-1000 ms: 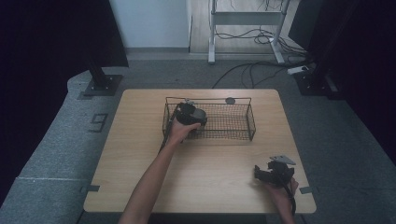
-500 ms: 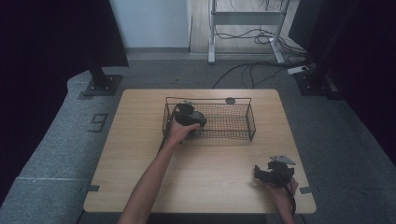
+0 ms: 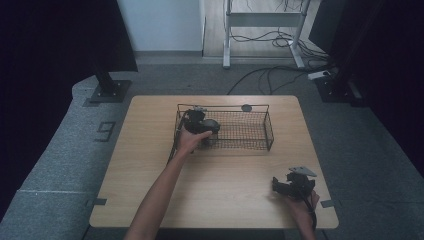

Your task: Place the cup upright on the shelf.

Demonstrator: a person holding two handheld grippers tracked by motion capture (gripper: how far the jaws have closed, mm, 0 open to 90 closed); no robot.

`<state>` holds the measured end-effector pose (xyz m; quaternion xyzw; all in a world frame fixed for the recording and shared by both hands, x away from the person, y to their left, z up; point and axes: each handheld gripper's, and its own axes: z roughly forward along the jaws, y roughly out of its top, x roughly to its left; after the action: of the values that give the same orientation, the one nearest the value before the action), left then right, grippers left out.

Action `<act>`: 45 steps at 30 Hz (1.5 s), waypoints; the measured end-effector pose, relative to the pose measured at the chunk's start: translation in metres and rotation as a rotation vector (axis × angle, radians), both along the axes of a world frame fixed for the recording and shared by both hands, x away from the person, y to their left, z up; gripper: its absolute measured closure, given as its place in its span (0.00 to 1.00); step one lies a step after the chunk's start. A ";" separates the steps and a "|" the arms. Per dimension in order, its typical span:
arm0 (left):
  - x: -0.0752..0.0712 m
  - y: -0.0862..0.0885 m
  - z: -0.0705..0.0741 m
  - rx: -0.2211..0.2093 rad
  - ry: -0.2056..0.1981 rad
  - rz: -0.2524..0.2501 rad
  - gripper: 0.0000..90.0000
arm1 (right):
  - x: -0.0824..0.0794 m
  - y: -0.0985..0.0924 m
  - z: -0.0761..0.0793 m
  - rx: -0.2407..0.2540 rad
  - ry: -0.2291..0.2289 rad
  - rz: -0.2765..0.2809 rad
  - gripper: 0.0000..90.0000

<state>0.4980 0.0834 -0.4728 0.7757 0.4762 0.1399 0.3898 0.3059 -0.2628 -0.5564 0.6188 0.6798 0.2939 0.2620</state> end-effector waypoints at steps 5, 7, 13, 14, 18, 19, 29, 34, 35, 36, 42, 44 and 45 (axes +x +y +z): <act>-0.007 0.004 0.010 -0.005 -0.023 -0.014 0.06 | 0.000 0.000 0.000 0.000 0.000 0.000 0.04; -0.011 0.007 0.016 -0.015 -0.037 -0.021 0.07 | 0.000 0.000 0.000 0.000 0.000 0.000 0.04; -0.030 0.014 0.029 -0.038 -0.075 -0.047 0.07 | 0.000 0.000 0.000 0.000 0.000 0.000 0.04; -0.033 0.015 0.030 -0.042 -0.078 -0.052 0.07 | 0.000 0.000 0.000 0.000 0.000 0.000 0.04; -0.040 0.020 0.033 -0.047 -0.090 -0.067 0.07 | 0.000 0.000 0.000 0.000 0.000 0.000 0.04; -0.044 0.021 0.034 -0.053 -0.092 -0.075 0.07 | 0.000 0.000 0.000 0.000 0.000 0.000 0.04; -0.078 0.036 0.032 -0.066 -0.128 -0.123 0.07 | 0.000 0.000 0.000 0.000 0.003 -0.001 0.04; -0.094 0.042 0.030 -0.073 -0.142 -0.140 0.08 | 0.000 0.000 0.000 0.001 0.000 -0.004 0.04; -0.103 0.046 0.027 -0.081 -0.147 -0.144 0.08 | 0.000 0.000 0.000 0.002 0.001 -0.005 0.04; -0.107 0.048 0.026 -0.079 -0.149 -0.145 0.08 | 0.000 0.000 0.000 0.002 0.000 -0.005 0.04; -0.133 0.060 0.015 -0.084 -0.146 -0.150 0.08 | 0.000 0.000 0.000 0.001 0.000 -0.005 0.04; -0.141 0.064 0.010 -0.085 -0.136 -0.148 0.08 | 0.000 0.000 0.000 0.001 0.000 -0.005 0.04; -0.141 0.064 0.010 -0.085 -0.136 -0.148 0.09 | 0.000 0.000 0.000 0.001 0.000 -0.005 0.04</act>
<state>0.3571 0.1475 -0.4625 0.7802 0.3956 0.1428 0.4631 0.3058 -0.2627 -0.5562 0.6206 0.6781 0.2936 0.2624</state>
